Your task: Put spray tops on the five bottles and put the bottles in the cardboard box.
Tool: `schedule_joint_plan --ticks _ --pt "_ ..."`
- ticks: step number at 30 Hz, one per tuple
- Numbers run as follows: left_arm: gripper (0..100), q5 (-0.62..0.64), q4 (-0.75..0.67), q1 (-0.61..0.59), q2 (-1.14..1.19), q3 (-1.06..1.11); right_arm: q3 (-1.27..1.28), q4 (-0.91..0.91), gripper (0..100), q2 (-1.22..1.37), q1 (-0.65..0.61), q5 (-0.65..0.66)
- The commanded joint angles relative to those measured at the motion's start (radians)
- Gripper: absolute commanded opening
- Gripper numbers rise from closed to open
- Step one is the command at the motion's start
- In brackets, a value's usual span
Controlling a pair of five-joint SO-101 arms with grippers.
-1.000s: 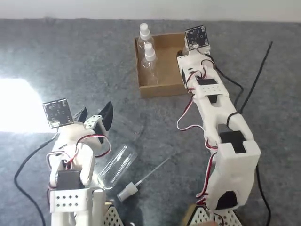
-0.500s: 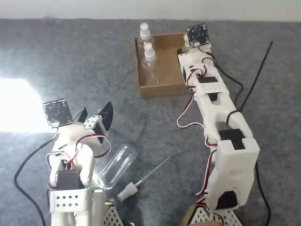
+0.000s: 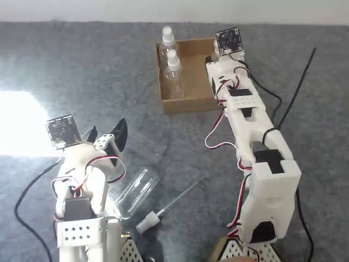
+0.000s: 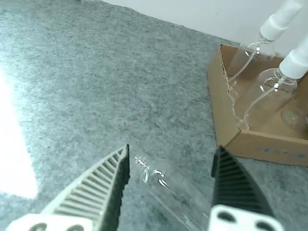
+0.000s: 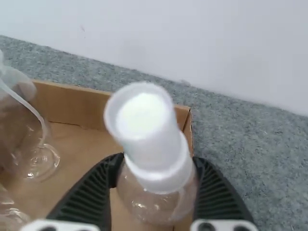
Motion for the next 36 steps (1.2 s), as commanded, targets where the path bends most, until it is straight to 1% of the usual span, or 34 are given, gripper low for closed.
schedule_joint_plan --ticks 1,9,13,19,31,36 --pt "26 -0.009 -0.002 0.002 -0.015 -0.027 -0.068 -0.021 17.4 -0.035 0.036 -0.066" --pt "26 -0.009 -0.003 0.005 -0.015 -0.025 -0.061 -0.018 18.0 -0.064 0.050 -0.058" --pt "26 -0.009 -0.003 0.005 -0.015 -0.025 -0.066 0.077 18.2 -0.130 0.048 -0.061" --pt "26 -0.009 -0.003 0.005 -0.015 -0.025 -0.063 0.108 26.6 -0.160 0.048 -0.063" --pt "26 -0.009 -0.005 0.005 -0.015 -0.025 -0.060 0.111 26.5 -0.170 0.050 -0.063" --pt "26 -0.009 -0.005 0.005 -0.015 -0.025 -0.066 0.145 26.5 -0.171 0.048 -0.063"
